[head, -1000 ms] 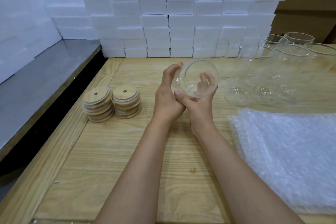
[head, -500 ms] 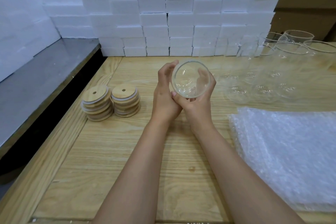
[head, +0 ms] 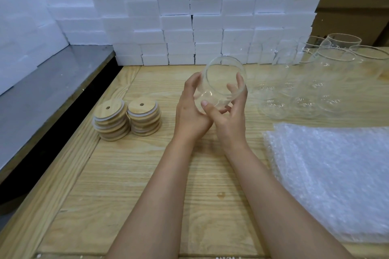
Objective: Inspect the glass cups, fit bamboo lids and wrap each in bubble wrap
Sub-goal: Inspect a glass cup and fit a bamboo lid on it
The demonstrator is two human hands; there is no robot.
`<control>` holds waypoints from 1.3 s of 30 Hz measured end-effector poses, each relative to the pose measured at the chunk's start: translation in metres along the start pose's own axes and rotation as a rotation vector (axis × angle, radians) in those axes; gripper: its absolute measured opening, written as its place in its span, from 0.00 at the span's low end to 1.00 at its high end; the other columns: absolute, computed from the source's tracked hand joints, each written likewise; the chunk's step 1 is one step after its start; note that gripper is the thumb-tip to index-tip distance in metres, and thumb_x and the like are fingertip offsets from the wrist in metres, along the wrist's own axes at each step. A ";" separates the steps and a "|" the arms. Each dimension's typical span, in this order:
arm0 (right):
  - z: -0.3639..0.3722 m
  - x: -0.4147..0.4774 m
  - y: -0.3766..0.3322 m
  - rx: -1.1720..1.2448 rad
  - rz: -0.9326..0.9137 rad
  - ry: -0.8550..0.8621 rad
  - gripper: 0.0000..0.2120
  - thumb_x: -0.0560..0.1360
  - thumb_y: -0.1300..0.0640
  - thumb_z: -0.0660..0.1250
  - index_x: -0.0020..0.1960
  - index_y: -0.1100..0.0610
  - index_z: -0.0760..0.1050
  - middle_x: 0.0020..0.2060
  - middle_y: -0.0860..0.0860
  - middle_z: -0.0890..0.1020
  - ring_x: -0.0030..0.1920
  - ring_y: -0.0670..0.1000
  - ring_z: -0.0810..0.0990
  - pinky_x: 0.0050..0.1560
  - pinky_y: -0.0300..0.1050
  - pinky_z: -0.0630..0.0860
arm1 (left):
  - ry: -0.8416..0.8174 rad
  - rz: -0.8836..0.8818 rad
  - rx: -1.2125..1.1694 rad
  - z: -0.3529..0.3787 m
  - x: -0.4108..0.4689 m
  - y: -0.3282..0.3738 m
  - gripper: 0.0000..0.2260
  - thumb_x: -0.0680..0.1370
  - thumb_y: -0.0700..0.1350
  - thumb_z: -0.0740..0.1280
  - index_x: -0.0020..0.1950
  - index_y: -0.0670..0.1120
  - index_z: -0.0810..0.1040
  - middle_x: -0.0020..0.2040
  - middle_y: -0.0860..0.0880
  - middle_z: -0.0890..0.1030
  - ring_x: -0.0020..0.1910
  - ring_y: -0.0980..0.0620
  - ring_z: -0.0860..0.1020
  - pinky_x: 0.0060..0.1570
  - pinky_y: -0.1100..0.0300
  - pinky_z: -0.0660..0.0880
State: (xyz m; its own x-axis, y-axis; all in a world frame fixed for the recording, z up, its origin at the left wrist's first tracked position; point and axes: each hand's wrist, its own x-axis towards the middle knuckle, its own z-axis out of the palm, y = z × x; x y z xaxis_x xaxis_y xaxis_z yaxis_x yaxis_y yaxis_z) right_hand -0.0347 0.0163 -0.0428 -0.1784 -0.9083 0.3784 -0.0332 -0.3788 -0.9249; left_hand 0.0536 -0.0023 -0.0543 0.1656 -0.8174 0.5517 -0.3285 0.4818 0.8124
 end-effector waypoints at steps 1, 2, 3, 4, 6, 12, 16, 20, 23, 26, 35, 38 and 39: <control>0.000 -0.001 -0.001 -0.034 -0.018 0.011 0.44 0.64 0.49 0.72 0.75 0.45 0.54 0.71 0.48 0.65 0.71 0.50 0.65 0.69 0.56 0.66 | -0.005 -0.002 -0.011 0.000 0.000 -0.001 0.38 0.62 0.44 0.81 0.67 0.55 0.67 0.62 0.66 0.73 0.59 0.69 0.73 0.52 0.77 0.68; 0.000 -0.001 -0.002 -0.061 -0.035 0.022 0.45 0.64 0.49 0.73 0.75 0.44 0.55 0.71 0.48 0.66 0.71 0.50 0.64 0.69 0.57 0.65 | -0.009 -0.003 -0.013 0.000 -0.001 -0.001 0.38 0.63 0.43 0.81 0.67 0.55 0.66 0.62 0.67 0.72 0.59 0.70 0.72 0.52 0.77 0.68; 0.000 -0.001 -0.003 -0.086 -0.053 0.032 0.44 0.63 0.49 0.73 0.75 0.43 0.55 0.71 0.48 0.66 0.70 0.50 0.64 0.70 0.57 0.65 | -0.014 -0.008 -0.015 -0.001 -0.001 -0.001 0.37 0.63 0.43 0.80 0.66 0.57 0.66 0.62 0.68 0.72 0.59 0.71 0.72 0.52 0.77 0.68; 0.000 -0.002 -0.003 -0.112 -0.071 0.041 0.44 0.63 0.48 0.73 0.74 0.41 0.55 0.70 0.47 0.67 0.69 0.49 0.64 0.70 0.56 0.64 | -0.018 -0.016 -0.019 -0.001 -0.002 -0.002 0.37 0.63 0.43 0.80 0.65 0.60 0.65 0.61 0.69 0.72 0.59 0.72 0.72 0.52 0.77 0.69; 0.000 -0.004 -0.005 -0.162 -0.094 0.045 0.42 0.63 0.48 0.73 0.71 0.36 0.55 0.67 0.45 0.66 0.67 0.48 0.63 0.70 0.54 0.64 | -0.016 -0.040 -0.030 -0.001 -0.002 -0.001 0.37 0.62 0.43 0.80 0.61 0.66 0.64 0.61 0.67 0.72 0.56 0.74 0.72 0.49 0.78 0.69; -0.001 -0.005 -0.004 -0.204 -0.131 0.028 0.41 0.64 0.54 0.77 0.68 0.35 0.57 0.67 0.47 0.67 0.66 0.52 0.64 0.68 0.52 0.66 | 0.009 -0.064 0.010 -0.002 -0.002 0.000 0.37 0.60 0.49 0.79 0.61 0.66 0.62 0.61 0.64 0.74 0.57 0.71 0.73 0.56 0.69 0.70; -0.003 -0.003 0.000 -0.182 -0.120 0.014 0.42 0.66 0.55 0.77 0.69 0.35 0.57 0.66 0.43 0.66 0.65 0.50 0.63 0.64 0.39 0.64 | 0.010 -0.051 0.002 -0.003 -0.003 -0.001 0.38 0.61 0.45 0.81 0.59 0.69 0.63 0.61 0.66 0.73 0.55 0.74 0.73 0.48 0.77 0.70; -0.002 -0.002 -0.001 -0.142 -0.101 0.019 0.42 0.64 0.49 0.74 0.73 0.39 0.58 0.65 0.41 0.66 0.65 0.47 0.64 0.59 0.25 0.61 | 0.012 -0.037 0.008 -0.004 -0.003 0.000 0.38 0.62 0.45 0.81 0.62 0.65 0.65 0.61 0.71 0.72 0.57 0.72 0.73 0.48 0.76 0.70; -0.001 -0.001 -0.002 -0.087 -0.109 0.010 0.42 0.63 0.49 0.73 0.73 0.43 0.59 0.66 0.41 0.67 0.67 0.50 0.66 0.67 0.46 0.67 | 0.016 0.003 0.031 -0.004 -0.003 0.001 0.37 0.62 0.44 0.81 0.66 0.57 0.67 0.62 0.69 0.72 0.60 0.69 0.72 0.53 0.75 0.68; 0.000 0.001 0.000 -0.032 -0.106 -0.013 0.41 0.64 0.52 0.73 0.73 0.47 0.59 0.62 0.29 0.65 0.68 0.44 0.66 0.66 0.53 0.70 | 0.028 0.029 0.065 -0.004 -0.003 0.002 0.38 0.62 0.46 0.80 0.69 0.53 0.68 0.61 0.66 0.73 0.61 0.65 0.73 0.54 0.73 0.69; 0.001 0.001 0.010 0.052 -0.137 -0.035 0.41 0.63 0.57 0.75 0.70 0.53 0.57 0.63 0.33 0.65 0.63 0.30 0.67 0.64 0.34 0.67 | 0.055 0.063 0.133 -0.007 -0.004 0.005 0.33 0.66 0.49 0.75 0.67 0.61 0.64 0.64 0.61 0.74 0.58 0.61 0.76 0.54 0.70 0.72; 0.002 -0.001 0.009 0.050 -0.152 -0.041 0.40 0.62 0.58 0.75 0.68 0.49 0.56 0.65 0.42 0.65 0.66 0.35 0.66 0.69 0.46 0.67 | 0.061 0.098 0.121 -0.007 -0.004 0.005 0.31 0.68 0.51 0.71 0.67 0.59 0.63 0.67 0.60 0.71 0.60 0.60 0.74 0.54 0.76 0.67; 0.003 -0.001 0.008 0.044 -0.162 -0.042 0.40 0.62 0.58 0.75 0.67 0.48 0.56 0.66 0.42 0.65 0.66 0.36 0.66 0.69 0.45 0.66 | 0.062 0.101 0.121 -0.007 -0.003 0.005 0.32 0.68 0.50 0.72 0.68 0.58 0.62 0.67 0.59 0.71 0.60 0.61 0.74 0.53 0.77 0.66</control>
State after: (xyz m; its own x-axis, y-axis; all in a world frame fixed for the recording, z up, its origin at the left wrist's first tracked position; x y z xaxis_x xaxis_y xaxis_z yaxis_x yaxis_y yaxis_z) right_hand -0.0318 0.0138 -0.0505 -0.1330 -0.8407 0.5249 -0.0148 -0.5278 -0.8492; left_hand 0.0576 0.0049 -0.0510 0.1822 -0.7441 0.6428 -0.4551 0.5157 0.7259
